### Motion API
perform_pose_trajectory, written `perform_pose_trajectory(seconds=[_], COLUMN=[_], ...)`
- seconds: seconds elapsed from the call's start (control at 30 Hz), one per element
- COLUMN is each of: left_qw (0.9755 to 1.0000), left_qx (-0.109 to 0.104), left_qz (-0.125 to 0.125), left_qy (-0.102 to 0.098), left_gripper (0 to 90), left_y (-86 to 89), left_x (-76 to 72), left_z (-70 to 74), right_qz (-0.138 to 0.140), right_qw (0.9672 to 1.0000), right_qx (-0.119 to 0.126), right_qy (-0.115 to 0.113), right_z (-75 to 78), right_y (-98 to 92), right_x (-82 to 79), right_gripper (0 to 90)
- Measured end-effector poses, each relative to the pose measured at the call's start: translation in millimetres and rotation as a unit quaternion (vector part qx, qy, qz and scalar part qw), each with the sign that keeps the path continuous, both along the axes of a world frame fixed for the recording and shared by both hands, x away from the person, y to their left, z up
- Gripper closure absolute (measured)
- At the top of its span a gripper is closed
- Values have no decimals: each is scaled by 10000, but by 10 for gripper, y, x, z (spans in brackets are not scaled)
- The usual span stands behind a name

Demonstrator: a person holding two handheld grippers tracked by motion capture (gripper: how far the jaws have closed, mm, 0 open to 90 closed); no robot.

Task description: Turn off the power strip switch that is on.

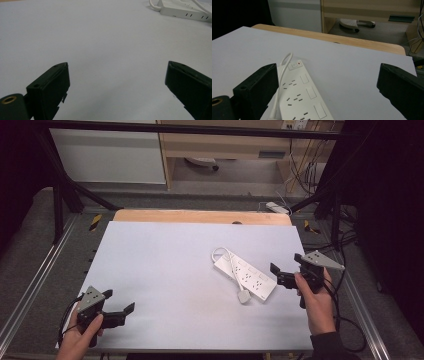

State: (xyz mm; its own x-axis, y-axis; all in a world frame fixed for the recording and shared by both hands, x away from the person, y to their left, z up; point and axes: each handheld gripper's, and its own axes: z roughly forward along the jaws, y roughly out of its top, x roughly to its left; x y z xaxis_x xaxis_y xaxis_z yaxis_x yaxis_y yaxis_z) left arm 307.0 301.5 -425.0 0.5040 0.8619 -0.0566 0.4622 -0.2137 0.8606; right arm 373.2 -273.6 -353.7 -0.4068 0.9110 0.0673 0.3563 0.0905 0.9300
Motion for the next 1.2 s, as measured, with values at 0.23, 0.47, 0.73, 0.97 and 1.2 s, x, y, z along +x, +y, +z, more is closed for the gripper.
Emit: perform_pose_trajectory(seconds=[0.23,0.47,0.73,0.97,1.2], left_qw=[10000,10000,10000,10000,10000], left_qx=[5,-7,-7,0,22], left_qz=[0,-6,-11,-13,-38], left_qy=[9,5,-1,-2,0], left_gripper=[57,57,58,57,57], left_y=[-3,-6,-8,-11,-13], left_x=[-1,-2,-2,-4,-3], left_z=[0,-1,-1,-1,-2], right_qz=[-11,-84,-151,-63,51], right_qw=[10000,9998,9998,9999,9996], right_qx=[59,154,90,114,76], right_qy=[-40,-43,-31,105,285], right_z=[-93,-237,-395,-527,-655], right_y=[-108,-196,-257,-233,-194], right_x=[-105,-209,-294,-335,-350], right_gripper=[43,43,45,42,42])
